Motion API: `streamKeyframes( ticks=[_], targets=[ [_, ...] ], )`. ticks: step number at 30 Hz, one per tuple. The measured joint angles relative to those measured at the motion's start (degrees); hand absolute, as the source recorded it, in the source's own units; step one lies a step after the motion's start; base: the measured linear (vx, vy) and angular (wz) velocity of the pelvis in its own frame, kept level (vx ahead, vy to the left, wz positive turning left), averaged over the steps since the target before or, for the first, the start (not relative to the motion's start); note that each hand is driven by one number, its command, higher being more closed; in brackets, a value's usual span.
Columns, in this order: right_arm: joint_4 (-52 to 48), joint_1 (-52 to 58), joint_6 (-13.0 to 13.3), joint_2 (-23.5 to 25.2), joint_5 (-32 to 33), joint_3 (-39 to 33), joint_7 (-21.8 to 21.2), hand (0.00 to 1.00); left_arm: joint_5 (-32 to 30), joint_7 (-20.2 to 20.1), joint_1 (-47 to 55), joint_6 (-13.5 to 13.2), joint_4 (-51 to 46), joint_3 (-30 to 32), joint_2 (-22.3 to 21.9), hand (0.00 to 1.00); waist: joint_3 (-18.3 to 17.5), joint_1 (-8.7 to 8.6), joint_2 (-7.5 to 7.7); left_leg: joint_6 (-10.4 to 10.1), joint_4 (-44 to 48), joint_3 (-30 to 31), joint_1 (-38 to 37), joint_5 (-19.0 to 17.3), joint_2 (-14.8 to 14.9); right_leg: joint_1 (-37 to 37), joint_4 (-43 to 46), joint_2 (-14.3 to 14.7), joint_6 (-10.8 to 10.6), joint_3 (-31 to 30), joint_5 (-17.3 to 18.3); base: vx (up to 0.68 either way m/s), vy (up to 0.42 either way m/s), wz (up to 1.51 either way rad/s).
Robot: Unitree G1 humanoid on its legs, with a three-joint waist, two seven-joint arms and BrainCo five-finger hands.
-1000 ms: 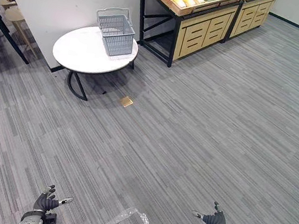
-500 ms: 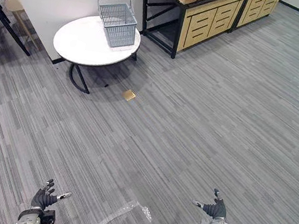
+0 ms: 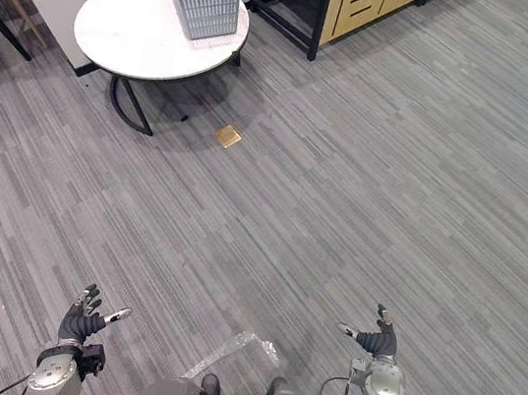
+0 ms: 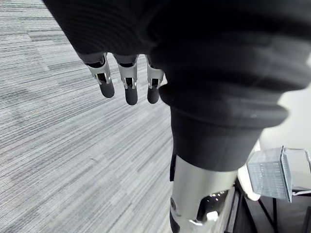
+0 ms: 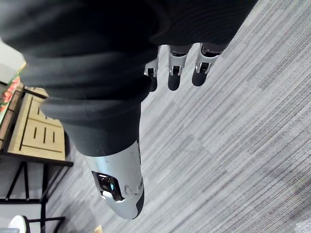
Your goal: Pick vegetable in the basket
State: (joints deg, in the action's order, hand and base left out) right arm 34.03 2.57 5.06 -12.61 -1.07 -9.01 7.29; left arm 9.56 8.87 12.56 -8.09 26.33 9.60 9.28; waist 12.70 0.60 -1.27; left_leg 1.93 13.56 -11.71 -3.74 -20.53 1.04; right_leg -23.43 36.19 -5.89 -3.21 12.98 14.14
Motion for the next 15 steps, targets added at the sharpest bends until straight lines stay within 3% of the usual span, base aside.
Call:
streamKeyframes(
  ticks=[1, 3, 4, 5, 6, 7, 8, 9, 10, 11, 12, 13, 14, 15],
  targets=[
    [-0.49, -0.09, 0.06, -0.40, 0.00, 0.01, -0.01, 0.00, 0.01, 0.03, -1.43, -0.01, 0.23, -0.01, -0.11, 0.00, 0.62, -0.71, -0.71, -0.20, -2.35, 1.14, -2.12, 0.16, 0.68, -2.47, -5.38, 1.87, 1.02, 1.11, -1.80, 0.51, 0.001, 0.65],
    [-0.78, -0.47, 0.05, -0.98, 0.01, 0.00, -0.02, 0.00, 0.01, 0.02, -3.07, -0.04, 0.66, -0.09, -0.20, 0.00, 1.76, -2.13, -1.16, -0.80, -5.38, 3.80, -5.81, 0.46, 1.69, -4.94, -16.88, 5.07, 2.49, 1.85, -8.75, 0.58, -0.025, 0.76],
    [-1.37, -0.27, 0.03, -0.98, 0.01, 0.11, -0.03, 0.00, 0.00, 0.04, -4.32, -0.05, 1.38, -0.07, 0.07, 0.00, 1.95, -3.21, -0.18, -2.12, -6.37, 5.51, -7.84, 0.46, 1.19, -6.08, -24.62, 5.92, 3.21, 1.71, -14.87, 0.52, -0.052, 0.69],
    [-1.85, 0.26, 0.03, -1.01, 0.00, 0.15, -0.03, 0.00, -0.01, 0.02, -4.64, -0.04, 1.70, -0.14, 0.13, 0.00, 1.94, -3.56, 0.43, -2.64, -6.63, 6.47, -9.10, 0.22, 0.54, -6.37, -27.70, 6.06, 3.74, 1.30, -17.92, 0.84, -0.143, 0.97],
    [-2.64, 2.06, -0.02, -1.63, -0.01, 0.09, -0.09, 0.00, -0.04, 0.02, -4.99, -0.05, 2.55, -0.76, -0.37, 0.00, 1.93, -4.25, 0.43, -4.88, -6.58, 9.11, -12.41, -1.01, 0.24, -6.45, -27.98, 5.81, 9.58, -0.55, -28.66, 0.71, -0.161, 0.57],
    [-2.48, 1.42, -0.28, -2.18, -0.04, 0.04, -0.12, 0.00, -0.09, -0.01, -5.47, -0.02, 3.42, -1.06, -1.11, 0.00, 2.16, -4.03, -1.53, -5.21, -6.06, 9.28, -12.83, -0.78, 1.69, -7.50, -24.31, 6.78, 10.39, 0.51, -26.03, 0.84, -0.210, 0.45],
    [-2.71, 0.11, -0.48, -1.49, -0.06, 0.04, -0.44, 0.00, -0.21, -0.24, -5.77, 0.05, 3.60, -1.25, -1.18, 0.00, 2.10, -4.20, -2.81, -9.28, -2.26, 10.21, -11.24, 2.00, 3.08, -9.18, -17.53, 6.48, 11.59, 1.69, -21.69, 0.66, -0.208, 0.12],
    [-2.92, -0.02, -0.54, -0.66, -0.12, 0.11, -1.11, 0.00, -0.22, -0.17, -5.88, 0.01, 3.81, -1.24, -1.32, 0.00, 2.11, -4.24, -2.88, -10.27, 4.70, 10.42, -9.54, 7.00, 3.19, -8.11, -13.27, 5.82, 11.76, 2.55, -16.45, 0.66, -0.219, 0.28],
    [-2.91, 0.08, -0.54, -0.48, -0.13, 0.35, -1.22, 0.00, -0.22, -0.20, -5.88, -0.01, 4.17, -1.24, -1.52, 0.00, 2.19, -4.30, -3.03, -10.49, 10.16, 10.25, -8.04, 10.15, 3.62, -6.13, -12.88, 5.80, 11.55, 2.82, -14.49, 0.68, -0.248, 0.38],
    [-2.98, 0.37, -0.56, -0.17, -0.13, 1.27, -1.34, 0.00, -0.27, -0.38, -5.53, 0.00, 4.90, -1.21, -1.97, 0.00, 2.26, -4.05, -3.13, -13.29, 23.57, 10.16, -3.23, 19.14, 5.11, -0.64, -14.34, 6.34, 11.36, 3.14, -11.74, 0.56, -0.200, 0.32],
    [-3.43, 0.38, -0.56, 0.19, -0.13, 2.06, -1.35, 0.00, -0.33, -1.03, -5.02, -0.08, 4.78, -1.25, -2.11, 0.00, 2.29, -3.72, -3.10, -13.93, 35.87, 9.63, 1.76, 20.26, 7.26, 3.77, -16.60, 7.33, 11.30, 3.23, -10.69, 0.66, -0.229, 0.23],
    [-4.12, 0.40, -0.30, 0.67, -0.02, 2.41, -1.31, 0.00, -0.36, -1.41, -4.88, -0.05, 4.87, -1.30, -2.16, 0.00, 2.32, -3.17, -3.06, -12.61, 45.73, 7.44, 6.50, 19.46, 9.74, 7.80, -19.03, 8.31, 11.41, 3.38, -10.15, 0.71, -0.214, 0.08],
    [-4.92, 0.40, 0.07, 1.34, 0.23, 2.40, -1.15, 0.00, -0.22, -1.46, -4.77, 0.02, 4.75, -1.30, -2.52, 0.00, 2.54, -2.32, -2.63, -9.20, 53.31, 4.06, 12.12, 17.33, 12.63, 13.23, -22.38, 9.33, 11.60, 3.14, -9.54, 0.57, -0.167, 0.04],
    [-5.60, 0.52, 0.06, 1.57, 0.56, 2.37, -1.13, 0.00, -0.17, -1.45, -4.65, 0.02, 4.74, -1.29, -2.73, 0.00, 2.73, -1.84, -2.39, -7.45, 54.87, 2.37, 14.74, 16.22, 13.84, 16.01, -24.13, 9.62, 11.33, 3.05, -9.37, 0.55, -0.149, 0.07]
  ],
)
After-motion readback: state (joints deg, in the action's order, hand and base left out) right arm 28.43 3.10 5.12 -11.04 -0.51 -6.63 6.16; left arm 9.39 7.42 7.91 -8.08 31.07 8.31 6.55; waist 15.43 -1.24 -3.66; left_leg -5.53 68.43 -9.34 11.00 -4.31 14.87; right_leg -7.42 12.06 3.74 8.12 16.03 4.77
